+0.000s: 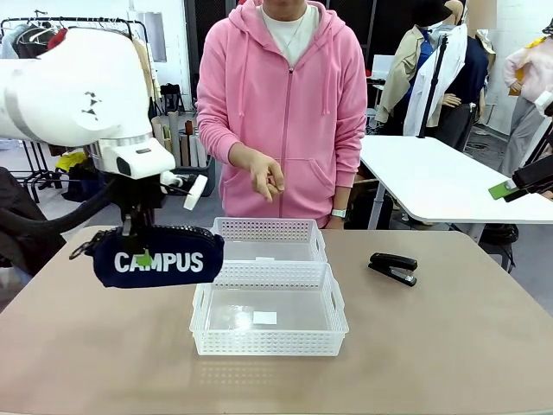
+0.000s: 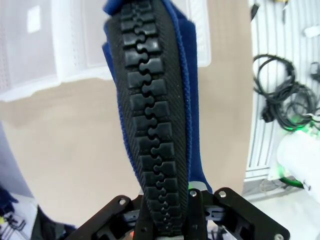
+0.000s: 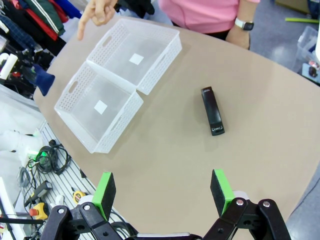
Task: Distribute items into two baskets.
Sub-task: Move the picked Pencil pouch towards the Organizing basket indicated by the person, stopping as directed.
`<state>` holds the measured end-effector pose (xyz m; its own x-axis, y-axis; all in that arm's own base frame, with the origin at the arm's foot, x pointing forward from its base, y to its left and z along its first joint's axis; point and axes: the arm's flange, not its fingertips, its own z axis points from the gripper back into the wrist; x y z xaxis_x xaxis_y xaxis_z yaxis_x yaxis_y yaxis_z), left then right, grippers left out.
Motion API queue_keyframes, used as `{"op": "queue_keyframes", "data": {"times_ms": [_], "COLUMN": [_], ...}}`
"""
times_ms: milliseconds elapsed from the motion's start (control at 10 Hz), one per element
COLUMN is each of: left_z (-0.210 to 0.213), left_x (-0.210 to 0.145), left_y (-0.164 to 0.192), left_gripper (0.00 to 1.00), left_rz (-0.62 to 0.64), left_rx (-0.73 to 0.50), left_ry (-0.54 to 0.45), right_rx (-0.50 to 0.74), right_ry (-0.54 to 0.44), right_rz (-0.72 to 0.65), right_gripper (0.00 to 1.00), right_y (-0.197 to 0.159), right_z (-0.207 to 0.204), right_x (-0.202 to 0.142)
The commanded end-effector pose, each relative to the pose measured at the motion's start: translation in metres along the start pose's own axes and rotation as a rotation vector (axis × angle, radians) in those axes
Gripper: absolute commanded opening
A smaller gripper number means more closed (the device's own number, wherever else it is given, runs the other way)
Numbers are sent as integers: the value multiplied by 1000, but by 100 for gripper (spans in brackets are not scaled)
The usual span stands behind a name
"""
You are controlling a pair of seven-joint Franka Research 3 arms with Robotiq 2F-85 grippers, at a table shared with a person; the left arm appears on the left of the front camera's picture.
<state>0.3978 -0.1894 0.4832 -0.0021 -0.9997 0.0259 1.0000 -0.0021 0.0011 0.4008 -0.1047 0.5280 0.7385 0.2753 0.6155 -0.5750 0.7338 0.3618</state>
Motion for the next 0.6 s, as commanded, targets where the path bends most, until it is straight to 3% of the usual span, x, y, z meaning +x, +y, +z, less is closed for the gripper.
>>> {"op": "queue_keyframes", "data": {"times_ms": [0,500], "left_z": [-7,-28], "left_x": [14,41], "left_y": [8,8], "left_gripper": [0,0], "left_rz": [-37,-55], "left_rx": [2,-23], "left_ry": [7,-15], "right_rx": [13,13], "right_ry": [-14,-14], "right_rz": [4,4], "right_gripper": [100,100], "right_y": [0,0], "right_z": [0,0], "right_x": [1,1]}}
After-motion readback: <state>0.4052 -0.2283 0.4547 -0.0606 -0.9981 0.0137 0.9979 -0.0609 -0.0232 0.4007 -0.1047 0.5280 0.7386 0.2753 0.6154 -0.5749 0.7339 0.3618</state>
